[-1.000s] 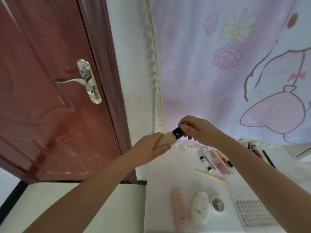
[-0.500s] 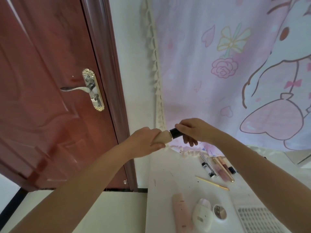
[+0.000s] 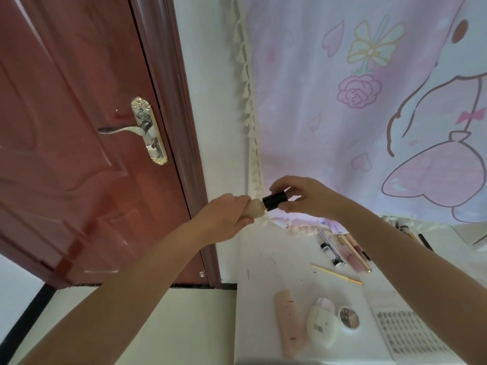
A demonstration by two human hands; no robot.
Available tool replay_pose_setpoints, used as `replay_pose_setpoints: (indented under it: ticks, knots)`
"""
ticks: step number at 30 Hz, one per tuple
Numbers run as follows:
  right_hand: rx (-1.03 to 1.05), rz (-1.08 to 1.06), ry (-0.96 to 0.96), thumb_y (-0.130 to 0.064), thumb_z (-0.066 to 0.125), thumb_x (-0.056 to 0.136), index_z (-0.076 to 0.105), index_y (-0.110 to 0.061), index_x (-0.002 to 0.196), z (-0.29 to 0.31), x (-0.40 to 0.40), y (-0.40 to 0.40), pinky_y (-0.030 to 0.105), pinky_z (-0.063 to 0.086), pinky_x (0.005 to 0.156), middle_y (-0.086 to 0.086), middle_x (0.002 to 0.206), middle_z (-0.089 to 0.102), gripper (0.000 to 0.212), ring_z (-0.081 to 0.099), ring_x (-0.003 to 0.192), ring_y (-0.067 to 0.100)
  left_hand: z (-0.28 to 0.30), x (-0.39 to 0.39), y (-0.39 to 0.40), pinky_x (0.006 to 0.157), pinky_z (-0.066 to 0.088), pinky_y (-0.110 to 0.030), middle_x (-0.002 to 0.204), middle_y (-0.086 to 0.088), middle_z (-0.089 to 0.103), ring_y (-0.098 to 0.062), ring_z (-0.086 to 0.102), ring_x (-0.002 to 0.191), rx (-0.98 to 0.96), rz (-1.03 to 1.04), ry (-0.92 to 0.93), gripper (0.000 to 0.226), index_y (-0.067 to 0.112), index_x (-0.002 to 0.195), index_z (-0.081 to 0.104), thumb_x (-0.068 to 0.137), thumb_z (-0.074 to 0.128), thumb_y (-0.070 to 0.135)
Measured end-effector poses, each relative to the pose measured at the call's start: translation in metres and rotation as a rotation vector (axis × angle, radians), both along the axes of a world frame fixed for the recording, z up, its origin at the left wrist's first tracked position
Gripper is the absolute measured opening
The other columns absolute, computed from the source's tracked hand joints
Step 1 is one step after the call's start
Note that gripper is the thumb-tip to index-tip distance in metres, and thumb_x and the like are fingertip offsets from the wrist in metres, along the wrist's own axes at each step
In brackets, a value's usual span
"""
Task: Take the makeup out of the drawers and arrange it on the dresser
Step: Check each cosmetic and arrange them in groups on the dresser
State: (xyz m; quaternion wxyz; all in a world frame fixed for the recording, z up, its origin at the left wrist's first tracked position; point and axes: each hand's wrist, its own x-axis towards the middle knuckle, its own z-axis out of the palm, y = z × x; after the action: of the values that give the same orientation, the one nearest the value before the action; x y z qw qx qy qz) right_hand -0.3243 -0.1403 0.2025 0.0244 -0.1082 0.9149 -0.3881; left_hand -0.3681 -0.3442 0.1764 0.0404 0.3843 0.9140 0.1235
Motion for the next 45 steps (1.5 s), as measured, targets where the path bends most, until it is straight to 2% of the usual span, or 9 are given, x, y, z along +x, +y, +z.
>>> replay_pose_setpoints:
  ticks: [6,12,17,23,27,30,35,40,45]
  knots:
    - [-0.032,-0.129,-0.109,-0.025,0.053,0.087,0.054,-0.025,0.077,-0.012,0.0,-0.008,0.021,0.046,0.052,-0.003,0.065,0.061,0.011,0.055,0.047,0.012,-0.011,-0.001,0.001,0.074,0.031,-0.025,0.11,-0.007,0.055,-0.02,0.047,0.095,-0.07,-0.069,0.317,0.042,0.01,0.127,0.04,0.095,0.038,0.037]
    - [-0.076,-0.044,0.02,-0.014,0.064,0.081,0.05,-0.026,0.112,-0.019,0.004,-0.008,0.015,0.049,0.064,-0.016,0.102,0.049,0.036,0.054,0.086,0.012,-0.016,-0.005,0.0,0.068,0.026,-0.024,0.106,-0.007,0.057,-0.021,0.047,0.09,-0.003,-0.042,0.341,0.039,0.009,0.121,0.044,0.094,0.04,0.036]
    - [-0.039,-0.152,-0.106,-0.026,0.047,0.091,0.052,-0.028,0.085,-0.023,-0.001,-0.01,0.012,0.039,0.043,-0.008,0.064,0.057,0.008,0.048,0.04,0.002,-0.018,-0.005,0.0,0.07,0.028,-0.024,0.107,-0.006,0.057,-0.02,0.047,0.091,-0.018,-0.05,0.317,0.039,0.01,0.122,0.043,0.094,0.041,0.036]
    - [-0.177,-0.052,-0.039,-0.011,0.065,0.08,0.044,-0.049,0.098,-0.024,0.005,-0.008,0.016,0.052,0.07,-0.019,0.103,0.05,0.047,0.059,0.082,-0.001,-0.021,-0.006,-0.003,0.071,0.028,-0.024,0.111,-0.007,0.056,-0.02,0.047,0.095,-0.016,-0.031,0.254,0.039,0.01,0.123,0.042,0.094,0.04,0.036]
    - [-0.088,-0.17,-0.148,-0.027,0.048,0.091,0.056,-0.022,0.099,-0.026,-0.001,-0.011,0.019,0.047,0.053,-0.011,0.067,0.061,0.012,0.056,0.048,0.002,-0.021,-0.006,-0.004,0.072,0.03,-0.024,0.11,-0.007,0.055,-0.019,0.047,0.094,-0.027,-0.037,0.239,0.039,0.011,0.124,0.042,0.094,0.04,0.036]
    - [-0.064,-0.16,-0.074,-0.02,0.053,0.089,0.055,-0.025,0.089,-0.027,0.001,-0.01,0.011,0.042,0.048,-0.006,0.067,0.06,0.005,0.052,0.042,-0.003,-0.02,-0.004,-0.004,0.071,0.032,-0.024,0.106,-0.008,0.053,-0.016,0.042,0.085,-0.017,-0.026,0.115,0.038,0.012,0.124,0.042,0.094,0.041,0.035]
    - [-0.076,-0.093,-0.037,-0.005,0.059,0.083,0.053,-0.027,0.09,-0.039,0.016,-0.008,0.02,0.046,0.069,-0.009,0.08,0.056,0.024,0.054,0.073,0.012,-0.032,0.005,-0.005,0.069,0.036,-0.026,0.096,-0.005,0.049,-0.017,0.046,0.081,0.021,-0.009,-0.154,0.034,0.013,0.12,0.043,0.093,0.044,0.033]
    - [-0.133,-0.129,-0.091,0.012,0.053,0.077,0.052,-0.034,0.078,-0.075,0.039,-0.01,0.005,0.04,0.064,-0.014,0.085,0.05,0.046,0.052,0.079,0.002,-0.081,0.024,-0.01,0.061,0.033,-0.022,0.097,-0.003,0.055,-0.014,0.048,0.079,0.078,0.012,-0.455,0.026,0.011,0.112,0.047,0.092,0.048,0.027]
    - [-0.035,-0.118,-0.27,0.0,0.058,0.082,0.06,-0.02,0.099,-0.109,0.05,-0.01,0.014,0.042,0.075,-0.004,0.096,0.055,0.026,0.056,0.083,0.014,-0.133,0.044,-0.011,0.067,0.037,-0.025,0.095,0.0,0.052,-0.015,0.049,0.083,0.133,0.05,-0.658,0.026,0.011,0.113,0.047,0.092,0.048,0.025]
